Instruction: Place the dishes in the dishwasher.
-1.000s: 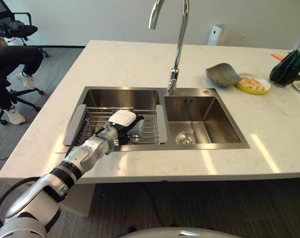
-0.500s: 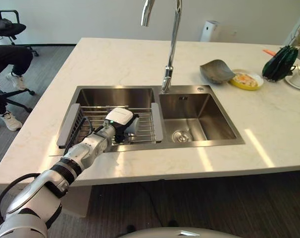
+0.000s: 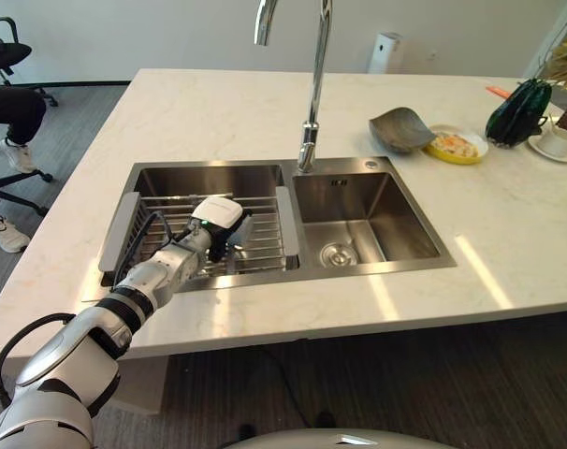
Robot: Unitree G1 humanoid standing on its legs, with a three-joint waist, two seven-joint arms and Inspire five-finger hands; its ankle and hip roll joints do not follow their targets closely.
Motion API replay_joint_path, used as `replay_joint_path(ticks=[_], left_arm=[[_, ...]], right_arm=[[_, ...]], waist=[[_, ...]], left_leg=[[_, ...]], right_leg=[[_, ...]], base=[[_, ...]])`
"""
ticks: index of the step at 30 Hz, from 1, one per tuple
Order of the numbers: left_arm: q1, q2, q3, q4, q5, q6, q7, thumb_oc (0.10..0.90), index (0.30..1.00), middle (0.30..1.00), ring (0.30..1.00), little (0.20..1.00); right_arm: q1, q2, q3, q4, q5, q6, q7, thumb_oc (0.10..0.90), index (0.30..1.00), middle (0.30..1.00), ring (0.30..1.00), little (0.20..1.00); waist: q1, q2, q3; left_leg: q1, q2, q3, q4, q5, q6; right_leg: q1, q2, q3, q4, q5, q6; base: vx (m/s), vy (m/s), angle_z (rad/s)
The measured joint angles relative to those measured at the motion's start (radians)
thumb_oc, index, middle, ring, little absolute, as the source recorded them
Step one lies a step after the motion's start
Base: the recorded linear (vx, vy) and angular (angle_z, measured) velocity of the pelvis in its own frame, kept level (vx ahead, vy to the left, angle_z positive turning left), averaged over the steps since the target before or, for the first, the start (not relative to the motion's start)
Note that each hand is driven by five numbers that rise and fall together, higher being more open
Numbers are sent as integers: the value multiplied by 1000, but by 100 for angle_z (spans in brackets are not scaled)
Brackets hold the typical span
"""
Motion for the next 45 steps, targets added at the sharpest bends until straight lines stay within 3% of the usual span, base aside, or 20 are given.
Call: replay_joint_path(ticks=[2, 3, 17, 26, 29, 30, 32, 33, 35, 37, 42, 45], left_arm=[[-6, 0, 0, 16, 0, 0, 3, 800, 900, 900, 900, 900], [-12, -1, 0, 27, -1, 0, 7, 402, 302, 302, 302, 302], [-82, -3, -38, 100, -14, 6, -51, 400, 300, 300, 300, 300], [-55, 31, -28, 42, -78, -9, -61, 400, 300, 300, 300, 300], [66, 43, 105, -50, -191, -13, -7, 400, 300, 300, 300, 300], [143, 41, 203, -109, -254, -13, 0, 400, 300, 300, 300, 300], [202, 37, 270, -160, -335, -21, 32, 400, 300, 300, 300, 300], [294, 8, 399, -244, -454, -23, 48, 400, 300, 300, 300, 300], [337, -12, 448, -290, -539, -23, 78, 400, 300, 300, 300, 300], [428, -76, 594, -387, -680, -25, 90, 400, 300, 300, 300, 300], [471, -199, 762, -491, -984, -61, 131, 400, 300, 300, 300, 300], [509, -285, 845, -566, -1165, -107, 138, 400, 300, 300, 300, 300]], right_arm=[[0, 0, 1, 0, 0, 0, 0, 800, 900, 900, 900, 900], [0, 0, 2, 1, 0, 0, -1, 800, 900, 900, 900, 900], [-5, 2, 10, 22, -1, 3, -5, 800, 900, 900, 900, 900], [-2, 0, 10, 24, -1, 0, -5, 800, 900, 900, 900, 900], [4, 6, 9, 18, -1, -4, -6, 800, 900, 900, 900, 900], [4, 7, 8, 16, -1, -6, -7, 800, 900, 900, 900, 900], [6, 10, 9, 9, -3, -9, -7, 800, 900, 900, 900, 900], [17, 15, 9, 0, -21, -11, -8, 800, 900, 900, 900, 900], [20, 19, 9, 1, -41, -10, -8, 800, 900, 900, 900, 900], [18, 23, 9, -2, -62, -11, -8, 800, 900, 900, 900, 900], [18, 15, 21, -4, -122, -11, -8, 800, 900, 900, 900, 900], [2, -3, 70, -31, -179, -6, -9, 800, 900, 900, 900, 900]], waist=[[-2, -2, 1], [-3, -2, 1], [-17, 1, 0], [-14, 11, -6], [-10, 9, -5], [-13, 8, -5], [-4, 4, -5], [-1, -1, -4], [12, -6, -5], [12, -10, -5], [51, -9, -3], [77, 5, 6]], left_leg=[[-1, 0, 2, 0, 0, 0], [-2, 0, 4, 0, 0, 0], [11, 1, 10, 0, -5, -1], [12, 3, 10, 0, -3, 3], [25, 8, 13, 0, -4, 4], [30, 10, 17, 0, -10, -3], [31, 15, 16, 0, -12, -4], [31, 19, 9, 0, -14, -9], [35, 24, -8, 0, -10, -4], [44, 29, -30, 0, -13, -10], [48, 41, -67, 1, -12, -21], [25, 47, -117, 8, 0, -28]], right_leg=[[-2, 0, 2, 0, 0, 0], [-4, 0, 3, 0, 0, 1], [7, 0, 2, 0, 4, -3], [9, 1, 1, 0, 5, -3], [19, 4, -3, 0, 5, -3], [20, 6, -4, 0, 4, -3], [23, 11, -7, 0, 4, -3], [24, 14, -16, 0, 5, -4], [38, 19, -28, 0, 5, -5], [57, 26, -34, 0, 5, -5], [78, 39, -54, -1, 5, -5], [85, 50, -82, -1, 4, -6]], base=[[0, 7, -2], [0, 13, -4], [0, 1, 0], [0, 0, 0], [20, -48, -4], [18, -47, -8], [33, -73, 1], [34, -82, 14], [32, -93, 23], [33, -121, 30], [-19, -136, 27], [-55, -103, 44]])
